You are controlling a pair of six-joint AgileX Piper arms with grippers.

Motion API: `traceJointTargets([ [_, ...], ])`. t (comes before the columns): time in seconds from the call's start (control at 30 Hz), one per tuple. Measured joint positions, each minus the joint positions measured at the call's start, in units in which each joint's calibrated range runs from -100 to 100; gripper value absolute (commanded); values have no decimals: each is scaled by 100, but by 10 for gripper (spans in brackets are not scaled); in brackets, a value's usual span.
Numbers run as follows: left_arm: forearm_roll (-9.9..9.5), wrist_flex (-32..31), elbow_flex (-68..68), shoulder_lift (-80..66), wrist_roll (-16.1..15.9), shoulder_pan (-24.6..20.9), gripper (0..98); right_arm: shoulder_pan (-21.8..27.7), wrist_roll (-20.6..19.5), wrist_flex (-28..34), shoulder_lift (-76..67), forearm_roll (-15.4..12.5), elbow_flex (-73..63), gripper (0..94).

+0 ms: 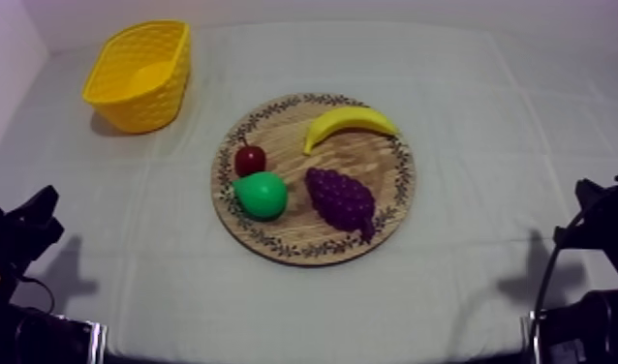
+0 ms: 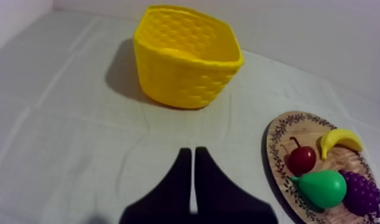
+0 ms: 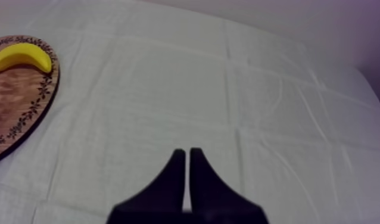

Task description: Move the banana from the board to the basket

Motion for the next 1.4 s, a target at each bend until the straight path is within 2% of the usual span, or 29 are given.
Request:
traceJointTargets([
  [0.87, 37, 372, -174, 144, -63, 74, 1, 0, 3, 0, 0, 0, 0, 4],
  [1.07, 165, 352, -603, 526, -183, 160, 1, 0, 3, 0, 0, 0, 0, 4],
  [1.3, 437, 527, -1623, 1462, -495, 289, 1, 0, 3, 0, 0, 0, 0, 4],
  [1.4, 486, 649, -2094, 1936, -613, 441, 1, 0, 0, 0, 0, 0, 0, 4],
])
